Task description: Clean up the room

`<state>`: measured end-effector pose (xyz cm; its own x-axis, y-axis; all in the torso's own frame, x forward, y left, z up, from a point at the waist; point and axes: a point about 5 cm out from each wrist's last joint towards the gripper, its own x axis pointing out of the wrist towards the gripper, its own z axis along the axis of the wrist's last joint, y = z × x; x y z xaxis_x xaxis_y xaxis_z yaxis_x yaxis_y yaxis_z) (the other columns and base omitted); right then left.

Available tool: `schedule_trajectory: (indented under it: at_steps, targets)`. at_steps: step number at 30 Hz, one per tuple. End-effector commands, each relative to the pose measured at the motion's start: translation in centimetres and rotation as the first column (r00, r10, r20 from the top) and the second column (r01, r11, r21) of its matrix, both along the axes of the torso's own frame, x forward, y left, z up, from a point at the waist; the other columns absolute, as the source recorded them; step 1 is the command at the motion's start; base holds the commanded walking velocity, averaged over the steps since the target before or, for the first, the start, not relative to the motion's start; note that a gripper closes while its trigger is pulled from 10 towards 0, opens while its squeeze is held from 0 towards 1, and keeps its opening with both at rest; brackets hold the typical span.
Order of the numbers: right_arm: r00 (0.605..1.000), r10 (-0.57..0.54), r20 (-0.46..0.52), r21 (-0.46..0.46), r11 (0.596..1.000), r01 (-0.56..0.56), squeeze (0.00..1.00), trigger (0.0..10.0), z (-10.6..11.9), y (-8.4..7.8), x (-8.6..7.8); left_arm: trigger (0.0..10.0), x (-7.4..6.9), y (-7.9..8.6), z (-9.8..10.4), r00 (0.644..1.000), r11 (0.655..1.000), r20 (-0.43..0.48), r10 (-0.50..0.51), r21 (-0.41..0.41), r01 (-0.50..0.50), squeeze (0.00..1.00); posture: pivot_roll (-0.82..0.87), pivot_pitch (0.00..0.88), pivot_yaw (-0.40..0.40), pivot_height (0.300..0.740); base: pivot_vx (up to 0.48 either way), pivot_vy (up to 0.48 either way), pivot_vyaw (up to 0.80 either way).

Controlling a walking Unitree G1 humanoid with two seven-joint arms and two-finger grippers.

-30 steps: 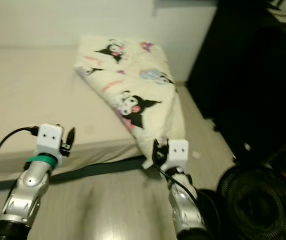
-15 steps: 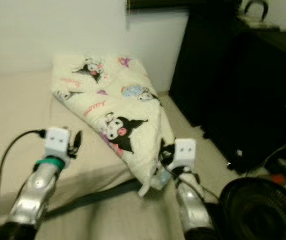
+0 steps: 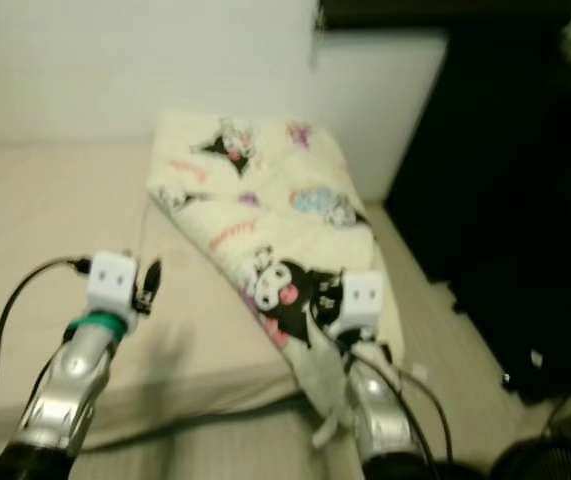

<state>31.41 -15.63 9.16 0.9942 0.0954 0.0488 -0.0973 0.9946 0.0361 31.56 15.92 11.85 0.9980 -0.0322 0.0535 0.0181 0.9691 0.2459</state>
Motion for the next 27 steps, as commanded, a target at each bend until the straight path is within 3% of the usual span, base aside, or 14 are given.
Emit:
schedule_trajectory:
  at_steps: [1,14,21,23,26,27]
  targets:
    - [1.000,0.001,-0.019,0.010,1.000,-0.001,0.00,10.0,-0.6,0.3,-0.4,10.0,-0.3,0.4,-0.6,1.000,1.000,-0.015,0.005,0.003,-0.005,0.00,0.05,0.011,0.013,0.740,0.000,0.000,0.00]
    - [0.999,-0.001,-0.033,0.001,1.000,0.001,0.00,10.0,-1.1,0.5,-0.6,10.0,-0.6,-0.3,-1.1,0.999,0.998,-0.033,-0.040,0.043,0.041,0.00,0.05,0.018,0.019,0.740,0.000,0.000,0.00]
    - [0.995,-0.018,-0.096,-0.018,1.000,0.017,0.00,10.0,-2.6,0.5,-1.1,10.0,-1.6,-0.8,-4.0,0.986,0.986,-0.135,-0.099,0.117,0.115,0.00,0.05,0.028,0.024,0.725,0.000,0.000,0.00]
    - [0.995,-0.018,-0.096,-0.018,1.000,0.017,0.00,10.0,-2.6,0.5,-1.1,10.0,-1.6,-0.8,-4.0,0.986,0.986,-0.135,-0.099,0.117,0.115,0.00,0.05,0.028,0.024,0.725,0.000,0.000,0.00]
    - [0.995,-0.016,-0.099,-0.018,1.000,0.014,0.00,10.0,-2.8,0.5,-1.2,10.0,-2.3,-1.1,-5.3,0.974,0.968,-0.176,-0.144,0.180,0.175,0.00,0.05,0.028,0.024,0.715,0.000,0.000,0.00]
    - [0.995,-0.014,-0.102,-0.017,1.000,0.012,0.00,10.0,-2.8,0.5,-1.3,10.0,-3.4,-1.9,-6.1,0.946,0.932,-0.219,-0.240,0.220,0.287,0.00,0.04,0.039,0.025,0.705,0.000,0.000,0.00]
